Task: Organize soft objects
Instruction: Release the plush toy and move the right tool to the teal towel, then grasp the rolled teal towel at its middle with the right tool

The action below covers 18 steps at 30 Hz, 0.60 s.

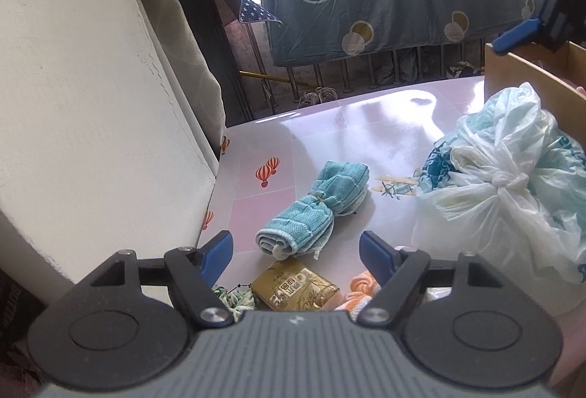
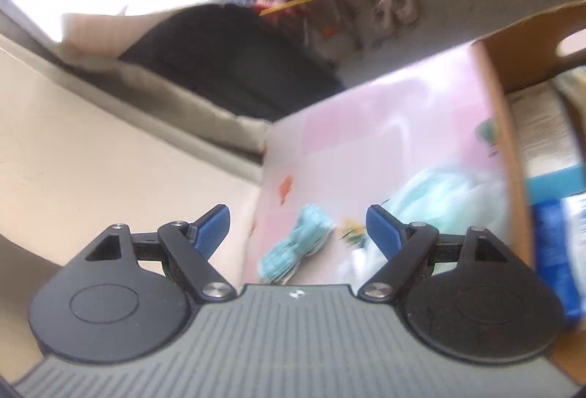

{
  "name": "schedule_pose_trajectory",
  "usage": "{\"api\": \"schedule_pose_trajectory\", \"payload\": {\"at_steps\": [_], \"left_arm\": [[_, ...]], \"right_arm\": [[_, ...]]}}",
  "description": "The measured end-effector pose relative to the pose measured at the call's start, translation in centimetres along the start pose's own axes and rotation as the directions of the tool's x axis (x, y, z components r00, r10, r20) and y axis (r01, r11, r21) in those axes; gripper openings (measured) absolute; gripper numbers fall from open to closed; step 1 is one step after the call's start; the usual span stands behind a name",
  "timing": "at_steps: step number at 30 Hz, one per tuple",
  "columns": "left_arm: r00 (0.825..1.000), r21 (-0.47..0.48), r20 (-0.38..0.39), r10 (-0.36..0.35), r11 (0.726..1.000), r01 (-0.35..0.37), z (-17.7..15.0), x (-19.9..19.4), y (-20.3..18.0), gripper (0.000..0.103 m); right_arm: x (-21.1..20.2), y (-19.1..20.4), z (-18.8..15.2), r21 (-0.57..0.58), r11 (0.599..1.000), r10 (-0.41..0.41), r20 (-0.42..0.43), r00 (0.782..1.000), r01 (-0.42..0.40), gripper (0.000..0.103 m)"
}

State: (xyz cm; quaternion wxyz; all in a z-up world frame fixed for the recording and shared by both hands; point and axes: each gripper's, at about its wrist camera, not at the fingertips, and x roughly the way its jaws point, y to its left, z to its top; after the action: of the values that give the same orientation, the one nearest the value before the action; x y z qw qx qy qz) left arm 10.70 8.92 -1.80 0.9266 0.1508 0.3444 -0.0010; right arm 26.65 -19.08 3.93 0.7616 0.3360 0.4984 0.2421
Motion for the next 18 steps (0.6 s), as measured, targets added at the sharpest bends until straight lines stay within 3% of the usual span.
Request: {"api": "schedule_pose_trajectory", "payload": {"at_steps": [4, 10, 15, 18], "left_arm": [[1.000, 0.056, -0.030, -0.001, 0.998, 0.002, -0.2, 3.0, -0.6, 0.074], [0.994, 0.105, -0.105, 0.003, 0.994, 0.008, -0.3, 7.3, -1.1, 0.071], [0.986, 0.105, -0.167, 0.014, 0.994, 0.004, -0.5, 9.5, -0.8, 0.052], [0.982, 0.076, -0.191, 0.005, 0.997, 0.010, -0.7, 10.0, -0.4, 0.030]], "right_arm": [[10.4, 2.1, 0.1, 0.044, 0.997, -0.057, -0.192, 0.980, 0.067, 0.080], [18.9, 0.6, 0.3, 0.146, 0.967, -0.159, -0.304, 0.939, 0.211, 0.080], [22.0, -1.2, -0.5, 0.175, 0.949, -0.196, -0.327, 0.924, 0.263, 0.080], [23.2, -1.7, -0.9, 0.179, 0.949, -0.192, -0.322, 0.927, 0.259, 0.070]]}}
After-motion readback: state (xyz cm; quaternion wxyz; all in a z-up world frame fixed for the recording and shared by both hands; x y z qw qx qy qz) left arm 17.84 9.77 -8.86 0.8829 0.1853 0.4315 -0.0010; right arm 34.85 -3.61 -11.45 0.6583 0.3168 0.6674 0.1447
